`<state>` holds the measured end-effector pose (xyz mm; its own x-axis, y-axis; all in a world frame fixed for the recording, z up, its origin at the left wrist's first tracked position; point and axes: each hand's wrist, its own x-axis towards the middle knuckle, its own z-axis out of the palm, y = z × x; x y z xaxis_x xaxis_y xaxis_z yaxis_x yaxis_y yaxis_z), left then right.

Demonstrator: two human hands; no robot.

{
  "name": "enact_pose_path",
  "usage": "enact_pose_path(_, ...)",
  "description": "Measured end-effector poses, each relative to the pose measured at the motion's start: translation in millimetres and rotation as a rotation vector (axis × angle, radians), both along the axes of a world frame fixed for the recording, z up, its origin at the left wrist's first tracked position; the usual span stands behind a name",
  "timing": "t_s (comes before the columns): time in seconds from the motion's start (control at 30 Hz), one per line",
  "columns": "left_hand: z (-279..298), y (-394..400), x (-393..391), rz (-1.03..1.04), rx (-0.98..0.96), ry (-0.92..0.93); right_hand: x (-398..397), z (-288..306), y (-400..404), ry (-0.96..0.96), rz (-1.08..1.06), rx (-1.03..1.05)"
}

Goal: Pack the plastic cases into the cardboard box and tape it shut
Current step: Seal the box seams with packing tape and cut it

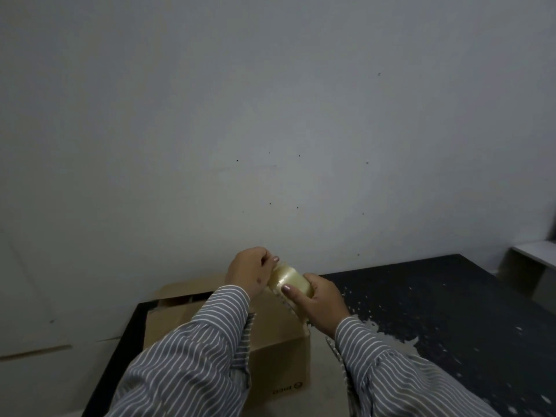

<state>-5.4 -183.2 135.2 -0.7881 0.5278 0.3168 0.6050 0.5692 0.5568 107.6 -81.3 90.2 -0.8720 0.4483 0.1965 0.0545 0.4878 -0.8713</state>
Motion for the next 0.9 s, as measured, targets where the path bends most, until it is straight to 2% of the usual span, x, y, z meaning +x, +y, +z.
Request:
enact_pose_path(0.13, -4.2, -8.4, -0.9, 0.036, -0.147, 0.072, -7.7, -12.1, -14.9, 0.028, 0.037, -0.123)
enact_pose_path(0.37, -21.5, -20.1, -8.4, -0.001, -0.303, -0.011, -14.4, -35.1, -30.3, -0.004, 0.035, -0.265)
enact_pose_path(0.5, -22.7, -17.8, -10.8, -0.020, -0.307, -0.028, -19.1, -38.1, -31.7, -0.025, -0.014, -0.263)
enact_pose_path(0.7, -27.1, -8.6, -9.2, 0.013, -0.453, 0.171, -28.5, -45.2, -30.7, -0.054, -0.108, -0.154)
enact_pose_path(0.9, -29.3, -8.9, -8.8, 0.004, -0.479, 0.218, -31.7, -48.4, -31.1, -0.057, -0.137, -0.145)
